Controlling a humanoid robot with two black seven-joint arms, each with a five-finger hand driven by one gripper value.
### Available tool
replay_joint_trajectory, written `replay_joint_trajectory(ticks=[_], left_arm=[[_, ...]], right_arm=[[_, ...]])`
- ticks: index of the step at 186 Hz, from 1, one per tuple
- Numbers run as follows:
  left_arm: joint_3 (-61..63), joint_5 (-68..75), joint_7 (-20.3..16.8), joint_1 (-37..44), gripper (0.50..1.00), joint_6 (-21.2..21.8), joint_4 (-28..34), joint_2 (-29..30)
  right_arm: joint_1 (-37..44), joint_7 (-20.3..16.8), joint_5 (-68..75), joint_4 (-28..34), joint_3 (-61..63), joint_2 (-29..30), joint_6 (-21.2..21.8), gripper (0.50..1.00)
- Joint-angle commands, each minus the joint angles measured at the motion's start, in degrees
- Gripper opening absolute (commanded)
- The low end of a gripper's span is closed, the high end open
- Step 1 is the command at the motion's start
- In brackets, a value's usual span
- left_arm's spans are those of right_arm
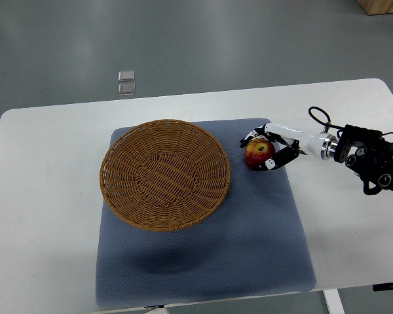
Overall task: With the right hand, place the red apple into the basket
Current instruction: 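Close the right hand's fingers around the red apple, then lift the apple with the right hand and carry it over the basket, then lower the apple into the basket and open the right hand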
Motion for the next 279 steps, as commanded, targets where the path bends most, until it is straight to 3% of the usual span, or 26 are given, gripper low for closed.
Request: replay_joint_trajectory(ticks=[1,12,13,23,32,114,141,201,206,252,253,267,277,278,279], left_arm=[[-0.07,0.0,-0.02,0.07,1.0,0.0,0.09,0.0],[-0.07,0.0,-0.02,-0.02,1.0,0.0,0.09,0.0],[-0.07,0.0,-0.02,0.06,1.0,0.0,0.09,0.0],[-0.07,0.0,-0.02,0.07,1.0,0.0,0.09,0.0],[-0.07,0.0,-0.02,0.07,1.0,0.0,0.09,0.0],[-0.15,0.0,-0.02,0.07,1.0,0.0,0.0,0.0],[-0.07,0.0,-0.02,0.07,1.0,0.0,0.0,0.0],[-0.15,0.0,-0.02,0.07,1.0,0.0,0.09,0.0],[-0.15,0.0,-0.02,0.07,1.0,0.0,0.09,0.0],[-0.07,0.0,-0.02,0.07,1.0,0.0,0.09,0.0],[-0.07,0.0,-0.02,-0.02,1.0,0.0,0.09,0.0],[0.02,0.0,-0.02,-0.02,1.0,0.0,0.09,0.0],[0.02,0.0,-0.02,-0.02,1.0,0.0,0.09,0.0],[0.11,0.0,-0.02,-0.02,1.0,0.0,0.09,0.0],[0.11,0.0,-0.02,-0.02,1.0,0.0,0.09,0.0]], right_arm=[[0.0,-0.01,0.09,-0.05,0.16,0.15,-1.26,0.613],[0.0,-0.01,0.09,-0.05,0.25,0.15,-1.35,0.607],[-0.09,-0.01,0.35,-0.05,0.34,0.24,-1.43,0.584],[0.0,-0.01,0.7,0.04,0.51,0.15,-1.44,0.558],[0.0,-0.01,0.7,0.04,0.6,0.06,-1.44,0.5],[5.97,-0.01,1.05,3.47,4.73,0.85,-1.44,0.5],[10.36,-0.01,0.35,7.24,4.29,5.69,-1.44,0.5],[11.77,-0.01,-7.12,7.51,-0.36,15.36,-2.05,0.5],[11.25,-0.01,-9.93,6.98,-1.24,17.2,-3.54,0.529],[10.63,-0.01,-10.64,5.4,-7.04,17.2,-6.53,0.572],[10.54,-0.01,-10.72,5.31,-7.39,17.2,-6.53,0.608],[10.19,-0.01,-10.64,5.14,-7.4,17.2,-6.62,0.721],[10.19,-0.01,-10.64,5.14,-7.4,17.2,-6.62,0.721],[10.02,-0.01,-10.46,5.14,-7.31,17.2,-6.53,0.808],[10.01,-0.01,-10.46,5.14,-7.31,17.2,-6.53,0.809]])
